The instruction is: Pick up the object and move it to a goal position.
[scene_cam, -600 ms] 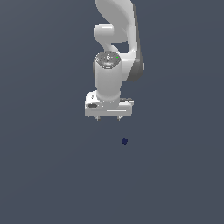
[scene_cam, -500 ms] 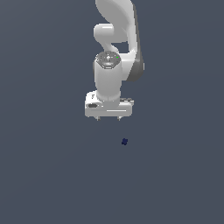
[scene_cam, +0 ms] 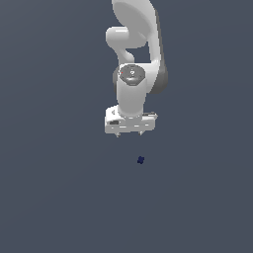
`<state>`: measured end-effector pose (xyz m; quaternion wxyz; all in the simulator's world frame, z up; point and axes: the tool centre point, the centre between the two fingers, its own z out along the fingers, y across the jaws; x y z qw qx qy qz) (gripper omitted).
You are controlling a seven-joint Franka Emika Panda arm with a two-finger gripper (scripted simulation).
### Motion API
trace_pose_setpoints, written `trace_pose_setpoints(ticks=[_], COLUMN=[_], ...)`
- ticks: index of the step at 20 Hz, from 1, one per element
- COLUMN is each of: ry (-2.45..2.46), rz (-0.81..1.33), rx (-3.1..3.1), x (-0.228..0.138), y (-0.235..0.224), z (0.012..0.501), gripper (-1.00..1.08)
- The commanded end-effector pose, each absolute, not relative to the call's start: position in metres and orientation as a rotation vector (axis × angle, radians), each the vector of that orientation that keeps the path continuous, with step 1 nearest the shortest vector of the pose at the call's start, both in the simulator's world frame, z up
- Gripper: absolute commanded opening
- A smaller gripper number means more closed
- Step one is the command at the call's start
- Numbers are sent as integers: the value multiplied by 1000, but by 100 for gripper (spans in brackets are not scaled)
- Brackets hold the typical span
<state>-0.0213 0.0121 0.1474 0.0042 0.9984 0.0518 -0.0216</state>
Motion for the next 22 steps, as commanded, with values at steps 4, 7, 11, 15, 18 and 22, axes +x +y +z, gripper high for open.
trace_pose_setpoints(ticks=[4,7,11,15,18,22], ry=[184,227,318,445,565,753], rz=[-68,-67,-65,-63,-60,-56], rx=[3127,3123,3114,3097,3076,3035], x=[-20,-19,-15,-9,-4,3], y=[12,14,16,20,24,31], z=[146,144,140,134,128,119], gripper=[100,100,100,100,100,100])
